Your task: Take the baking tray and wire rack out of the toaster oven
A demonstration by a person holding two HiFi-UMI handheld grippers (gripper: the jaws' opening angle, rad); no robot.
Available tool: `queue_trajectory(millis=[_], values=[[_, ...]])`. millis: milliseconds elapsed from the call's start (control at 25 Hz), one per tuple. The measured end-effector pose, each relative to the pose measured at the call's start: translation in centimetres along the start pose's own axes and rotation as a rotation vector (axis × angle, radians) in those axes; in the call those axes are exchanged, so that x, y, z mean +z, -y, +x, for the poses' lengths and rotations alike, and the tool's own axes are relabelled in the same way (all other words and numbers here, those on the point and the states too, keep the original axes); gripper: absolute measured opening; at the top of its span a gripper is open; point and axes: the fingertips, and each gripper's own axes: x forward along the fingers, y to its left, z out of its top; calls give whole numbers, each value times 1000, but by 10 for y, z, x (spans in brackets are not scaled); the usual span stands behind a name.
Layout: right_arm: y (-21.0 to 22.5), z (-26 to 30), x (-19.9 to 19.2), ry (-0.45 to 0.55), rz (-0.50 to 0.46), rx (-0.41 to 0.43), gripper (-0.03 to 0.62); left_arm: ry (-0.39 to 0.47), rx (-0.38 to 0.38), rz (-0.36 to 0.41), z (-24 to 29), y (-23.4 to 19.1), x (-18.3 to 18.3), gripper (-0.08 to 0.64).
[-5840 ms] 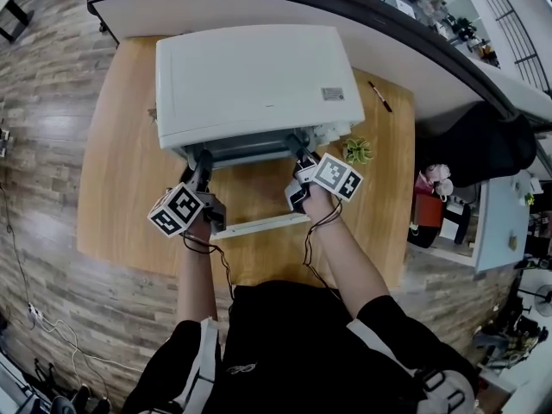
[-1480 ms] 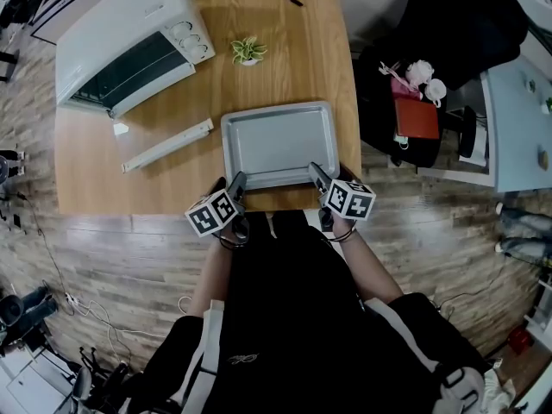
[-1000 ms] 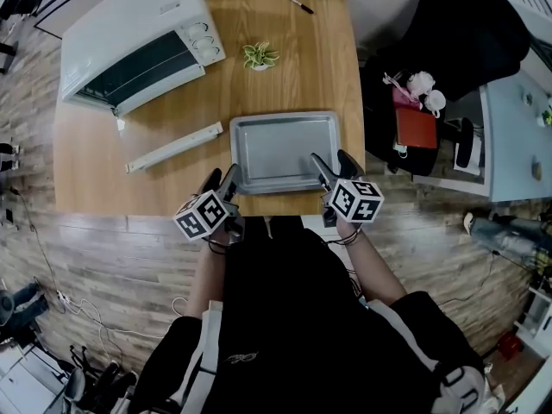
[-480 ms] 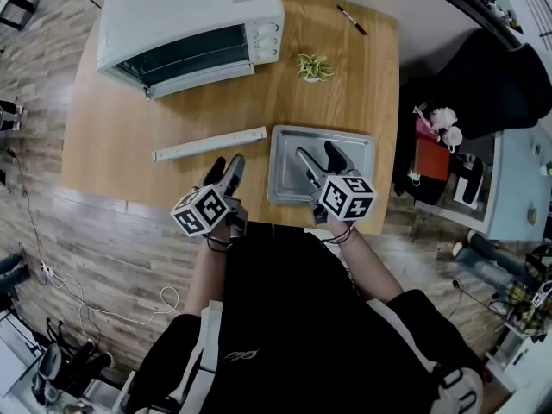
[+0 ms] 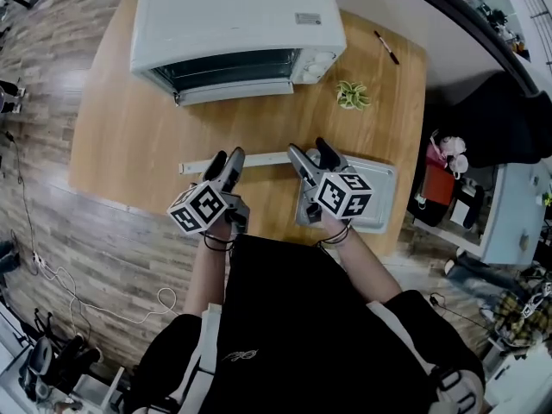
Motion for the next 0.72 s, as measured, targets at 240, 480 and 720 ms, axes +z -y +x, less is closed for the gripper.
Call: queue_trajectory(millis=[240, 480, 720], values=[[-25, 55, 23, 29, 37, 17, 367, 51, -6, -50, 18, -22, 58, 258], [-32, 107, 45, 72, 122, 9, 356, 96, -10, -97, 49, -40, 108, 258], [-26, 157, 69, 119, 257, 21, 334, 139, -28, -181, 84, -63, 145, 255]])
